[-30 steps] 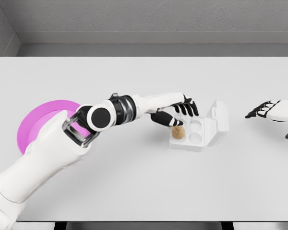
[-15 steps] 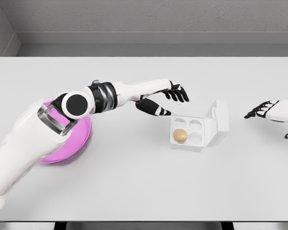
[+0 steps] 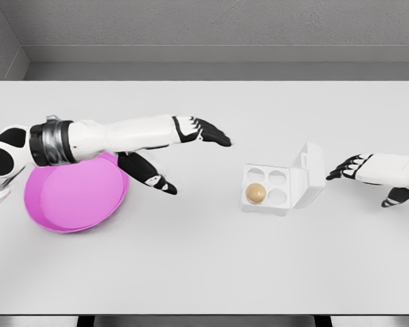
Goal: Pack egg into the box and close the box lid
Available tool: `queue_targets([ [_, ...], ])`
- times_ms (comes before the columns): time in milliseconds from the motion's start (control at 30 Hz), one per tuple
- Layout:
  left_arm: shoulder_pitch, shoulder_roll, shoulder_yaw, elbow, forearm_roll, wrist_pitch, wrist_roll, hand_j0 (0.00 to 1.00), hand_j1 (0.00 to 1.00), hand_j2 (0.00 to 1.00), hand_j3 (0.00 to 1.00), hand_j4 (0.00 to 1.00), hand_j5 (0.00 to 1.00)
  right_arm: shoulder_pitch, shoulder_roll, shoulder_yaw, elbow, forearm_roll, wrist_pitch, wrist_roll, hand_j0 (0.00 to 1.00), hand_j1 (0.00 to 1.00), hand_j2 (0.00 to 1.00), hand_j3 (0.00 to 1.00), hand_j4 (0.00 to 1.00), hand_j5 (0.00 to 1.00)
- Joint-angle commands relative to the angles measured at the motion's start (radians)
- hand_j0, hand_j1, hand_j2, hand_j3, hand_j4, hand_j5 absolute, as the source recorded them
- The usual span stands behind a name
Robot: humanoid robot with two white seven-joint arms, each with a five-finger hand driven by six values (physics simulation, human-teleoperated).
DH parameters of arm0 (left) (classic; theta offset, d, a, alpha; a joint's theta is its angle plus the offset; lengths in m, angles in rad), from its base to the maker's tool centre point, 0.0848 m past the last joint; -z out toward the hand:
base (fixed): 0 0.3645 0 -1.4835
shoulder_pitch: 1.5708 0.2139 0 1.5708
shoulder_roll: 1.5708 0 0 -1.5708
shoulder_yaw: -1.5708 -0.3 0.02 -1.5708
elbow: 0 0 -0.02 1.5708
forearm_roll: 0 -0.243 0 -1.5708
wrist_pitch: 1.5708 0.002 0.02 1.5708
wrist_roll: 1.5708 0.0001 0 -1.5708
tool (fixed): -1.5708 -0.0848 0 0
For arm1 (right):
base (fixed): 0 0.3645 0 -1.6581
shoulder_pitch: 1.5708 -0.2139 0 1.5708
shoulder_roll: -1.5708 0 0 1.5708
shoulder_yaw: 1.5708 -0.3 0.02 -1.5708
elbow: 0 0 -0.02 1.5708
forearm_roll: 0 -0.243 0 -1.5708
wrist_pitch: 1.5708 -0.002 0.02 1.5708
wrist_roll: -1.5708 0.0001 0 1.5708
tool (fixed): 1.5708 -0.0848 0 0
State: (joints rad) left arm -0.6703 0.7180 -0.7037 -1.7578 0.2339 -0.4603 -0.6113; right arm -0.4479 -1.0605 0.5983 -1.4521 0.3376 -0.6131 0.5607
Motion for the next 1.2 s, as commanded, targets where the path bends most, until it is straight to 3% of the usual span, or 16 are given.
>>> queue_targets([
  [0, 0.002, 0.051, 0.000, 0.012, 0.004, -0.124, 0.000, 1.00, 1.00, 1.00, 1.00, 1.00, 1.00, 0.002, 0.010, 0.000, -0.005, -0.005, 0.002, -0.001, 1.00, 1.00, 1.00, 1.00, 1.00, 1.00],
  [67, 0.002, 0.064, -0.003, 0.069, -0.008, -0.151, 0.000, 1.00, 1.00, 1.00, 1.00, 1.00, 1.00, 0.002, 0.010, -0.002, -0.019, -0.006, 0.002, -0.001, 1.00, 1.00, 1.00, 1.00, 1.00, 1.00],
  [167, 0.002, 0.064, -0.007, 0.130, -0.117, -0.151, 0.000, 1.00, 1.00, 1.00, 1.00, 1.00, 1.00, 0.000, 0.010, -0.003, -0.056, -0.008, 0.002, -0.001, 1.00, 1.00, 1.00, 1.00, 1.00, 1.00],
  [767, -0.003, 0.064, -0.010, 0.156, -0.117, -0.151, 0.000, 1.00, 1.00, 1.00, 1.00, 1.00, 1.00, -0.034, -0.029, -0.046, -0.191, -0.025, 0.002, 0.010, 1.00, 1.00, 1.00, 1.00, 1.00, 1.00],
  [900, -0.005, 0.061, -0.010, 0.161, -0.117, -0.151, 0.000, 1.00, 1.00, 1.00, 1.00, 1.00, 1.00, -0.044, -0.010, -0.044, -0.212, -0.026, 0.002, 0.010, 1.00, 1.00, 1.00, 1.00, 1.00, 1.00],
  [1033, -0.005, 0.063, -0.010, 0.166, -0.117, -0.151, 0.000, 1.00, 1.00, 1.00, 1.00, 1.00, 1.00, -0.044, 0.053, -0.028, -0.212, -0.025, 0.002, 0.010, 1.00, 1.00, 1.00, 1.00, 1.00, 1.00],
  [1167, -0.006, 0.057, -0.011, 0.164, -0.119, -0.151, 0.000, 1.00, 1.00, 1.00, 1.00, 1.00, 1.00, -0.060, 0.056, -0.026, -0.214, -0.025, 0.002, 0.011, 1.00, 1.00, 1.00, 1.00, 1.00, 1.00],
])
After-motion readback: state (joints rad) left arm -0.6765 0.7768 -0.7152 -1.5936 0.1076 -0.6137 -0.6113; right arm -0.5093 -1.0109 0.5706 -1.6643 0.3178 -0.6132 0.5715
